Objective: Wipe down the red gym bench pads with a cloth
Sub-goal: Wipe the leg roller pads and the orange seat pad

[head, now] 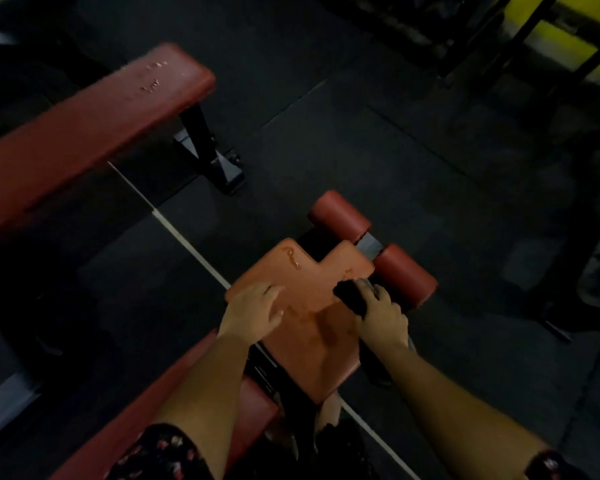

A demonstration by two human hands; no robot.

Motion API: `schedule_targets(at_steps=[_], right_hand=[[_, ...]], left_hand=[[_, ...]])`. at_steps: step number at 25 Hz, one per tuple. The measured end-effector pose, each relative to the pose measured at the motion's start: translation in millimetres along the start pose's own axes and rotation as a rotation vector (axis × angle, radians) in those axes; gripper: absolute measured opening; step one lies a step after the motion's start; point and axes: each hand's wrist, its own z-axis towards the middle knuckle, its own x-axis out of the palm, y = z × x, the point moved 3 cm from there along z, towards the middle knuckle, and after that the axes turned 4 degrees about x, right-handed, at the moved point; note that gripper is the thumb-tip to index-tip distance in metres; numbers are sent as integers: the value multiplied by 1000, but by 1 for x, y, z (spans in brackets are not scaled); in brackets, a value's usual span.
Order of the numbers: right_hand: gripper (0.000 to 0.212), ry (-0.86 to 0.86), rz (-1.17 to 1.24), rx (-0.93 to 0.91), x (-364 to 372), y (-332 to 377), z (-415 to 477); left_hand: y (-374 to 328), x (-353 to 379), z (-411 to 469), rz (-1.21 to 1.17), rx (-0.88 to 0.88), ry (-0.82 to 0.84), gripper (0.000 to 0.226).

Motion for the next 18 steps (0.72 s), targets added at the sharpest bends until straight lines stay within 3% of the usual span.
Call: schedule_targets(at_steps=[2,5,8,12,18], right_hand=[[67,18,181,86,14,-17,15],[68,-154,343,126,17,-33,40],[74,-294,55,-2,10,-31,76],[83,-298,-385,-284,30,-24,109],[81,-359,-522,-471,39,-12,130]], left_hand=[[4,19,17,-7,-2,-12,54],[17,38,46,36,5,-47,54],[31,52,80,59,12,-87,57],[38,76,95,21,-55,-99,64],[36,111,84,13,-95,-131,69]])
